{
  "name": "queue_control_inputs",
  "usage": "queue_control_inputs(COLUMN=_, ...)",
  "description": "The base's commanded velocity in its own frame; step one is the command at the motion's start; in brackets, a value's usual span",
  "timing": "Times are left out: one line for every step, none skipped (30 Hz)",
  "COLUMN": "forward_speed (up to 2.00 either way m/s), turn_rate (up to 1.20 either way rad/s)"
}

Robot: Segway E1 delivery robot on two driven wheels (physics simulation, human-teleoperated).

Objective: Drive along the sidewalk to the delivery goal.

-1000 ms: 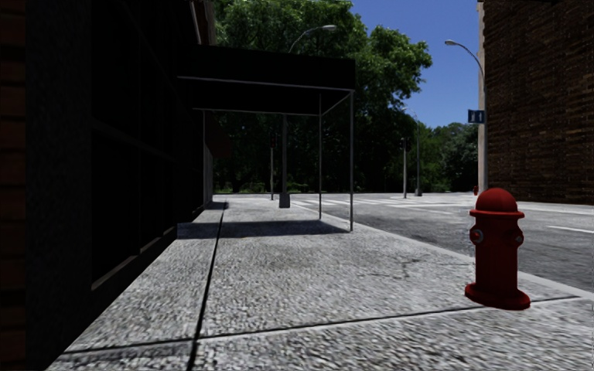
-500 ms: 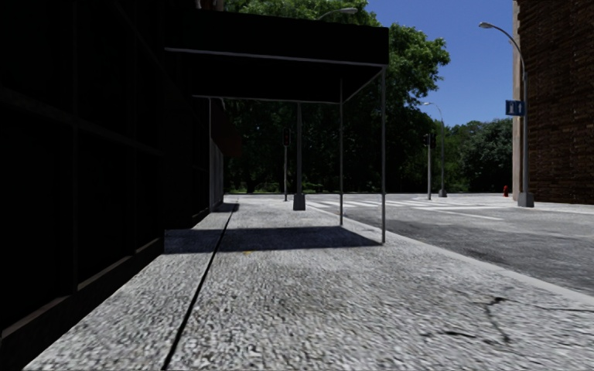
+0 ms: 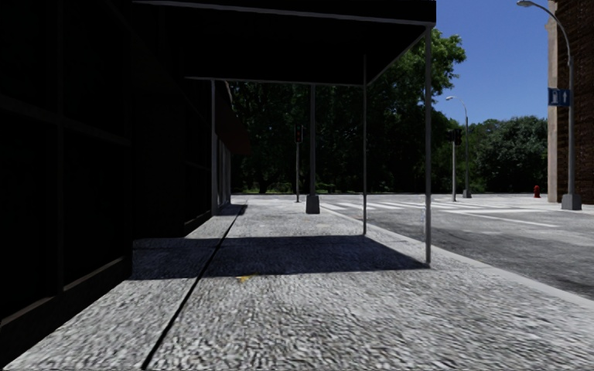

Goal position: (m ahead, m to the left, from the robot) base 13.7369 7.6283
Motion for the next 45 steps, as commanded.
queue_control_inputs(forward_speed=2.0, turn_rate=0.0)
queue_control_inputs(forward_speed=2.0, turn_rate=0.0)
queue_control_inputs(forward_speed=2.0, turn_rate=0.0)
queue_control_inputs(forward_speed=2.0, turn_rate=0.0)
queue_control_inputs(forward_speed=2.0, turn_rate=0.05)
queue_control_inputs(forward_speed=2.0, turn_rate=0.8)
queue_control_inputs(forward_speed=2.0, turn_rate=0.98)
queue_control_inputs(forward_speed=2.0, turn_rate=0.98)
queue_control_inputs(forward_speed=2.0, turn_rate=1.03)
queue_control_inputs(forward_speed=2.0, turn_rate=1.03)
queue_control_inputs(forward_speed=2.0, turn_rate=0.45)
queue_control_inputs(forward_speed=2.0, turn_rate=0.05)
queue_control_inputs(forward_speed=2.0, turn_rate=0.0)
queue_control_inputs(forward_speed=2.0, turn_rate=0.0)
queue_control_inputs(forward_speed=2.0, turn_rate=0.0)
queue_control_inputs(forward_speed=2.0, turn_rate=0.0)
queue_control_inputs(forward_speed=2.0, turn_rate=0.0)
queue_control_inputs(forward_speed=2.0, turn_rate=0.0)
queue_control_inputs(forward_speed=2.0, turn_rate=0.0)
queue_control_inputs(forward_speed=2.0, turn_rate=0.0)
queue_control_inputs(forward_speed=2.0, turn_rate=0.0)
queue_control_inputs(forward_speed=2.0, turn_rate=0.0)
queue_control_inputs(forward_speed=2.0, turn_rate=0.0)
queue_control_inputs(forward_speed=2.0, turn_rate=0.0)
queue_control_inputs(forward_speed=2.0, turn_rate=0.0)
queue_control_inputs(forward_speed=2.0, turn_rate=0.0)
queue_control_inputs(forward_speed=2.0, turn_rate=0.34)
queue_control_inputs(forward_speed=2.0, turn_rate=0.53)
queue_control_inputs(forward_speed=2.0, turn_rate=0.65)
queue_control_inputs(forward_speed=2.0, turn_rate=0.69)
queue_control_inputs(forward_speed=2.0, turn_rate=0.7)
queue_control_inputs(forward_speed=2.0, turn_rate=0.0)
queue_control_inputs(forward_speed=2.0, turn_rate=0.0)
queue_control_inputs(forward_speed=2.0, turn_rate=0.0)
queue_control_inputs(forward_speed=2.0, turn_rate=0.0)
queue_control_inputs(forward_speed=2.0, turn_rate=0.0)
queue_control_inputs(forward_speed=2.0, turn_rate=0.0)
queue_control_inputs(forward_speed=2.0, turn_rate=0.0)
queue_control_inputs(forward_speed=2.0, turn_rate=0.0)
queue_control_inputs(forward_speed=2.0, turn_rate=0.0)
queue_control_inputs(forward_speed=2.0, turn_rate=0.0)
queue_control_inputs(forward_speed=2.0, turn_rate=0.0)
queue_control_inputs(forward_speed=2.0, turn_rate=0.0)
queue_control_inputs(forward_speed=2.0, turn_rate=0.0)
queue_control_inputs(forward_speed=2.0, turn_rate=0.0)
